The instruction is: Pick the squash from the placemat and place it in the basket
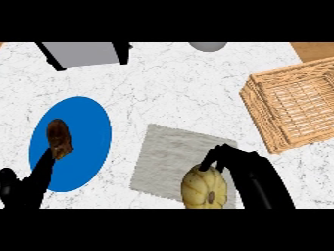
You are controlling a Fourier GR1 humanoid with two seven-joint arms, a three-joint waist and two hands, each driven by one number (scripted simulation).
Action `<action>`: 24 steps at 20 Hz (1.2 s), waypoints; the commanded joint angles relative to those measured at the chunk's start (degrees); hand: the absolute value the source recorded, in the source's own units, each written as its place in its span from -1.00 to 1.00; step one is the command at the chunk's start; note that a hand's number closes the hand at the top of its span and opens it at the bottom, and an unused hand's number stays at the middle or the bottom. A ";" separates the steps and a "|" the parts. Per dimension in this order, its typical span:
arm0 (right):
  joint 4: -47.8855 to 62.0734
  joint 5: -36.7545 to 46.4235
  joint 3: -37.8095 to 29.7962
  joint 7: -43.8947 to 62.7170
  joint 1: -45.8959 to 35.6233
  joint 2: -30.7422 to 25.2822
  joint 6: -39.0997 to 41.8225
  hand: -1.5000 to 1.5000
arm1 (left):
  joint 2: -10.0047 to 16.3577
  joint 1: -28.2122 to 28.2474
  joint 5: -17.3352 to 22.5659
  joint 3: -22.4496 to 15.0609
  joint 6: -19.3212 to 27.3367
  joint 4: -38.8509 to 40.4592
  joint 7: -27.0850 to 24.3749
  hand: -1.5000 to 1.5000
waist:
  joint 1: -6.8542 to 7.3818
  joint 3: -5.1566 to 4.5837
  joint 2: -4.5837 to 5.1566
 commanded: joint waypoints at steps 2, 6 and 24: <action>-20.75 -5.57 -9.04 6.28 5.11 -1.94 0.69 1.00 | -0.61 -0.98 -0.15 -1.30 -0.53 2.63 2.91 0.00 | 1.99 -0.77 0.78; -28.57 -10.65 -20.32 12.86 4.69 -6.07 5.99 1.00 | -1.05 -1.69 -0.57 -1.31 -0.95 3.96 1.28 0.00 | 3.00 -0.84 0.91; -0.36 -40.11 -62.49 13.96 -18.57 -22.01 21.71 1.00 | -0.54 -8.60 -1.16 -0.16 -2.74 7.38 4.74 0.00 | 5.16 -0.75 1.25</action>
